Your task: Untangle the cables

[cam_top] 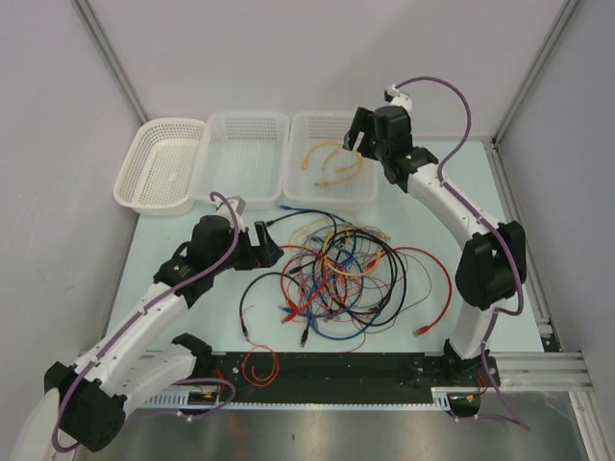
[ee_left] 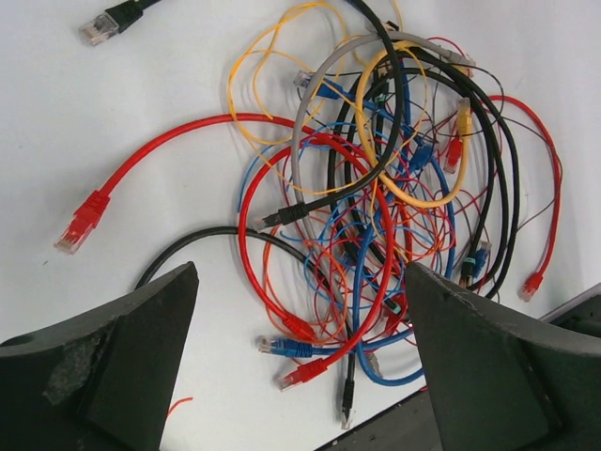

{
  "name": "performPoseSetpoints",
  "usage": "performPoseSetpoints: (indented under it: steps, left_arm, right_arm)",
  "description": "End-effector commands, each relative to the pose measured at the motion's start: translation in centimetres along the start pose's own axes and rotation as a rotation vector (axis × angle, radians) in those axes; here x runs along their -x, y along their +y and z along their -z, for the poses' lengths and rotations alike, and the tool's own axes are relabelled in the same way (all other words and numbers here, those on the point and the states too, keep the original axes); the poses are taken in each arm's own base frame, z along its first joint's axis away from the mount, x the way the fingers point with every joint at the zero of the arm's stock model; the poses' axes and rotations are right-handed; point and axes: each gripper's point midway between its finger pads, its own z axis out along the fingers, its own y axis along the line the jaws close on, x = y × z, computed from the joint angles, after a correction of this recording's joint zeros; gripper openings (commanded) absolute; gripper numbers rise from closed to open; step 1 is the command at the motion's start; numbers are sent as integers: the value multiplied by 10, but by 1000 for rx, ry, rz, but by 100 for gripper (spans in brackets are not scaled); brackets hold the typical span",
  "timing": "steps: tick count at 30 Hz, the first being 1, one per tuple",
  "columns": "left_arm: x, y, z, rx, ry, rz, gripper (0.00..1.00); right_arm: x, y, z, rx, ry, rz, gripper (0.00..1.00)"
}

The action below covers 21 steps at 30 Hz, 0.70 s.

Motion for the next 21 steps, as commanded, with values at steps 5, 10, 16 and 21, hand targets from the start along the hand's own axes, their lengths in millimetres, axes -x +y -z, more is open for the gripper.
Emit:
performPoseSetpoints:
  steps: [5, 10, 16, 21]
  left_arm:
    - [6, -36, -13, -150, -17, 3, 93]
    - [-12, -78, -36, -193, 56, -111, 93]
    - [-31, -76, -81, -110, 151, -12, 90]
    - [-22, -79, -108, -51, 152, 11, 88]
  right_arm:
    - [22, 11, 125, 59, -99, -24, 86]
    - [-28, 1, 176, 75, -18, 37, 83]
    - [-94, -25, 211, 74, 93, 24, 81]
    - [-126, -40, 223, 66, 150, 17, 80]
